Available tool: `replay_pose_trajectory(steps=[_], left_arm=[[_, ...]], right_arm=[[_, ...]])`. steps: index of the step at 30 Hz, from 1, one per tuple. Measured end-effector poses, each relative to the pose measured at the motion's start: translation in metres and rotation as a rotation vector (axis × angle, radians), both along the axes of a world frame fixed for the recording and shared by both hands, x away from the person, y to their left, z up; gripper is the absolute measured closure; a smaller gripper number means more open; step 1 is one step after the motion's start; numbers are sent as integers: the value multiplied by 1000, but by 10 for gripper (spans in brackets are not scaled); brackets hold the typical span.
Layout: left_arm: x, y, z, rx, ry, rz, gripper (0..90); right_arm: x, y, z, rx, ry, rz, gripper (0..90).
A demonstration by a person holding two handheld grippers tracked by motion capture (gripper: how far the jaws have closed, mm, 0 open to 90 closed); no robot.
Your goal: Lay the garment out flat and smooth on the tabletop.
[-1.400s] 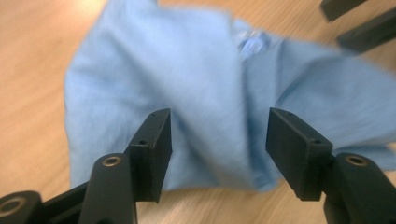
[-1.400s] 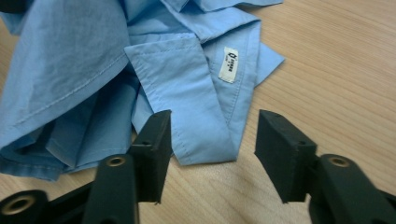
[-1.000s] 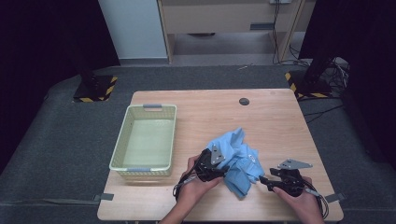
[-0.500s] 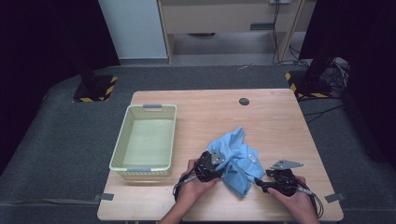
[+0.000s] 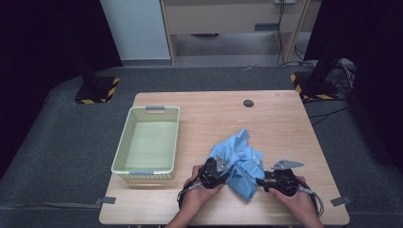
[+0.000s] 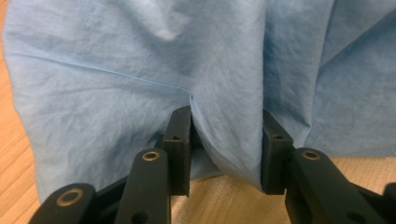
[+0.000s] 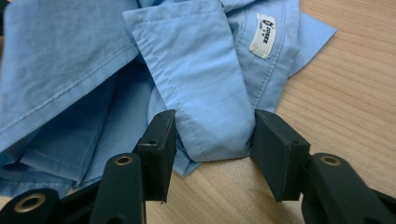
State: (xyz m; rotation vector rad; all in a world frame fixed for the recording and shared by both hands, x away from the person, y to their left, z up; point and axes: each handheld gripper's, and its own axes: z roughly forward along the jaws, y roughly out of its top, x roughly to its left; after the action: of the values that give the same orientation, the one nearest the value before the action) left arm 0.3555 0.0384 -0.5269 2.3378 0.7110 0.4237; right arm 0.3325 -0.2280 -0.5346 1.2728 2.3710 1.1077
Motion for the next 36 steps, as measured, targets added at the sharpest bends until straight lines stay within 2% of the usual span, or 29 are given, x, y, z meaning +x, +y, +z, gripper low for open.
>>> replay_pose_trajectory(steps=[4, 7, 11, 13, 18, 22, 25, 30, 32, 33, 34, 36], left_arm=[[-2, -2, 0, 2, 4, -4, 631], [-3, -3, 0, 2, 6, -9, 632], [-4, -3, 1, 2, 6, -10, 631], [-5, -4, 1, 2, 5, -10, 630], [-6, -3, 9, -26, -1, -1, 566], [-9, -3, 24, -60, -32, 1, 482], [-12, -2, 35, -87, -54, 1, 431], [-13, -4, 42, -104, -70, 2, 385], [-12, -4, 41, -98, -71, -3, 404], [-11, -4, 39, -80, -77, -13, 425], [-10, -5, 38, -67, -82, -15, 510], [-7, -5, 35, -55, -74, -25, 588]], right_arm=[[0, 4, 1, -57, -28, 2, 534], [0, 8, 1, -97, -57, 18, 630], [-1, 9, 1, -112, -72, 35, 761], [-1, 10, 2, -121, -77, 43, 791], [-1, 9, 8, -145, -83, 59, 808], [-2, 6, 20, -177, -124, 74, 811], [-3, 3, 30, -180, -146, 78, 814], [-4, 0, 41, -179, -168, 85, 818], [-5, -1, 46, -176, -176, 88, 818], [-5, -1, 48, -176, -181, 86, 819], [-5, -1, 50, -173, -185, 87, 819], [-5, -1, 52, -173, -188, 90, 819]])
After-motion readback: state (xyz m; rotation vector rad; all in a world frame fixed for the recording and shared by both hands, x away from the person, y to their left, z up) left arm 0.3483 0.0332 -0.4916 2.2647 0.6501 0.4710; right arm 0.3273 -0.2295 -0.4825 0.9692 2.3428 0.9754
